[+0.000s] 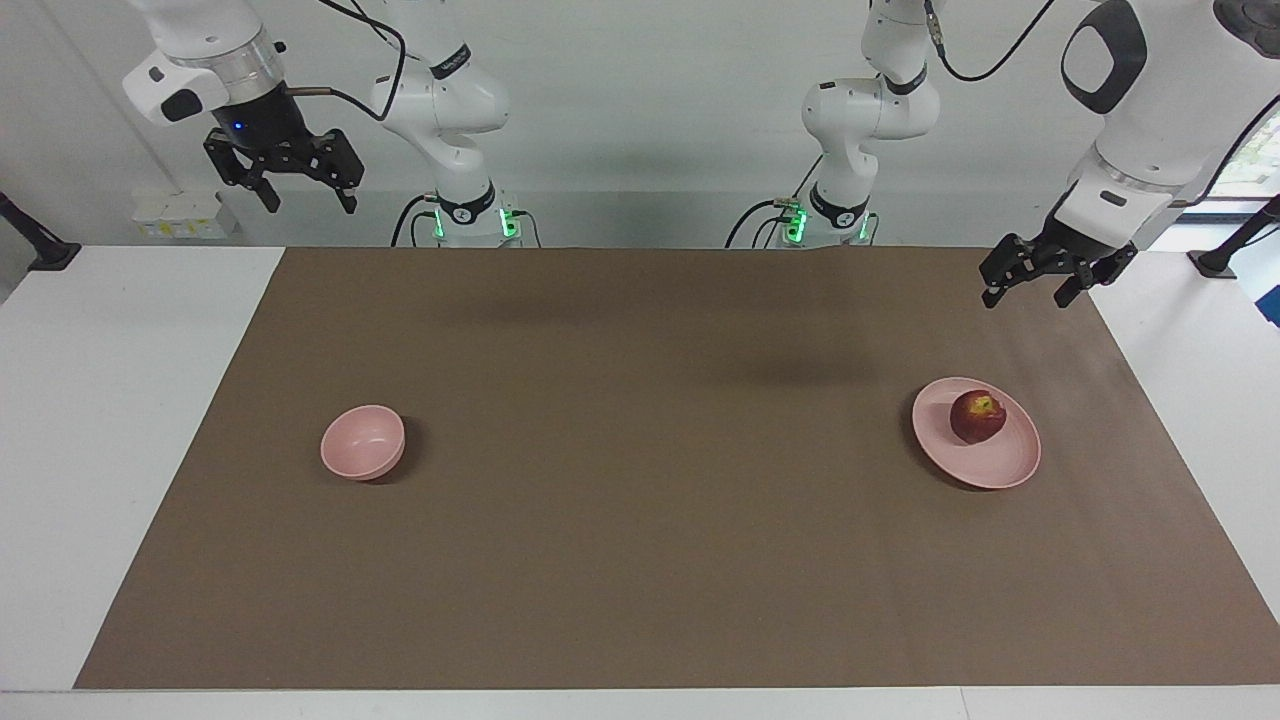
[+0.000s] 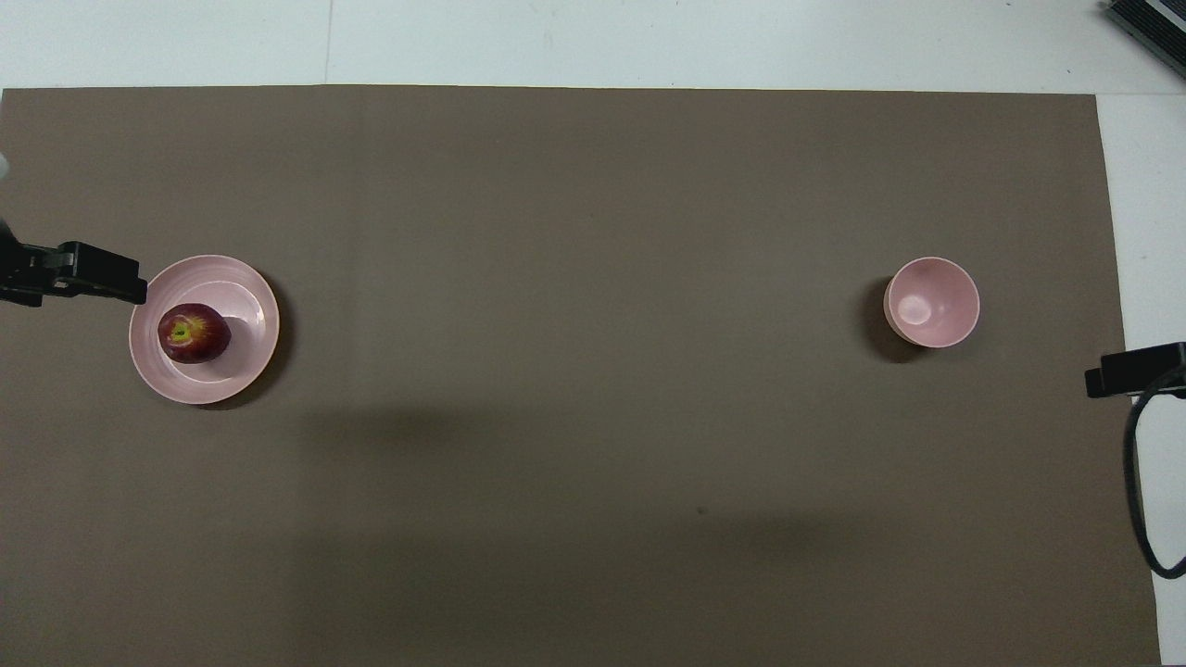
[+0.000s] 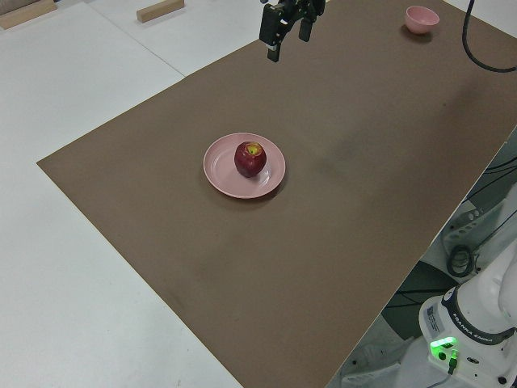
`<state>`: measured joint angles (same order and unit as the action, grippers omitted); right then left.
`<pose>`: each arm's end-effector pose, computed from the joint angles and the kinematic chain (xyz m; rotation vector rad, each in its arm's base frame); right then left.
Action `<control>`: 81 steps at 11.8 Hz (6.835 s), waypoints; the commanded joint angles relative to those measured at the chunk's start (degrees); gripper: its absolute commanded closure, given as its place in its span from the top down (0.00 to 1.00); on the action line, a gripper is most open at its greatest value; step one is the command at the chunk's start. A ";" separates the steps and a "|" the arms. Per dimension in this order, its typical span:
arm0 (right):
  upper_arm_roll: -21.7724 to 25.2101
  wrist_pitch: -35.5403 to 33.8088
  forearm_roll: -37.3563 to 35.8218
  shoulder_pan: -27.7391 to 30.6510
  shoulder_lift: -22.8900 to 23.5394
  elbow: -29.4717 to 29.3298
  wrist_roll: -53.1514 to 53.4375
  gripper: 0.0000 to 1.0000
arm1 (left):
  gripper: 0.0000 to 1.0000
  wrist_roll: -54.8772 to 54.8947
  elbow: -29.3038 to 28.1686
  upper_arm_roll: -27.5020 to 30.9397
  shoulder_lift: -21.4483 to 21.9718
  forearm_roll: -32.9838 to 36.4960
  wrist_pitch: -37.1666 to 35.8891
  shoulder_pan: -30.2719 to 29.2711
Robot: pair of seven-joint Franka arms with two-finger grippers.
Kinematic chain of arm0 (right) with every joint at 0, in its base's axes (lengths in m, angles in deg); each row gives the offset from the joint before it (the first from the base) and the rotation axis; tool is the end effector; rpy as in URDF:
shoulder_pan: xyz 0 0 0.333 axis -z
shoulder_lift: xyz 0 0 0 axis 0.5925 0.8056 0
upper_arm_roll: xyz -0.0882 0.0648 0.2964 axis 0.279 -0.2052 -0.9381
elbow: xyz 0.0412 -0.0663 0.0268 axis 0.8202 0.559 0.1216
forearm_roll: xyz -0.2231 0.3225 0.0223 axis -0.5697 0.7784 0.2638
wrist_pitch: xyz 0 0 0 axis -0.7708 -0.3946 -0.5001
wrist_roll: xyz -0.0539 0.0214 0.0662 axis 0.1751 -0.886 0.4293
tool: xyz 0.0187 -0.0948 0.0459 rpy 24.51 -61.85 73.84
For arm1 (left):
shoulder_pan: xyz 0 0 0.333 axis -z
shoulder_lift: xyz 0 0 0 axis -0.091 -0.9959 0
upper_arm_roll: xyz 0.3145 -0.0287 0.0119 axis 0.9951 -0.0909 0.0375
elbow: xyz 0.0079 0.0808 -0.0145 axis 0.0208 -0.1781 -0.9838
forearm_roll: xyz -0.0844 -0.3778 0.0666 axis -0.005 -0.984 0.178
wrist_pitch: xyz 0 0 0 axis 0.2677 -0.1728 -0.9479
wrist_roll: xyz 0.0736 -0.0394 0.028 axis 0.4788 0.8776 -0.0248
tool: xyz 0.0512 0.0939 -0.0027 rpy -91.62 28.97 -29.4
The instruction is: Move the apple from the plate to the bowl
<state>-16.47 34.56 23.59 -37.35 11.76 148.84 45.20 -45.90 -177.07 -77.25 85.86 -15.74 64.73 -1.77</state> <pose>0.4917 -0.0305 0.6633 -3.1347 0.0583 0.0771 0.5703 -0.0110 0.5925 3.1181 -0.0630 -0.0014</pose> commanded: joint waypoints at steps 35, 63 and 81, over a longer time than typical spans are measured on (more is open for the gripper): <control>-0.23 1.04 -0.04 0.22 -1.34 2.13 -0.56 1.00 | 0.00 5.60 -22.78 0.43 -10.58 -1.75 32.19 -5.65; -0.40 27.67 37.04 -5.83 0.94 18.12 1.28 1.00 | 0.00 -6.15 8.28 -1.15 -9.97 -8.95 -5.54 1.12; -0.84 30.47 68.24 -13.39 -0.64 18.74 23.52 1.00 | 0.00 -51.97 -5.69 -3.00 -7.07 -57.03 -5.02 7.44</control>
<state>-17.15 62.98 89.85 -49.42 12.43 166.29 66.59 -95.47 -178.81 -80.84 77.24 -69.88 58.81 3.49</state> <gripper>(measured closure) 0.000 0.251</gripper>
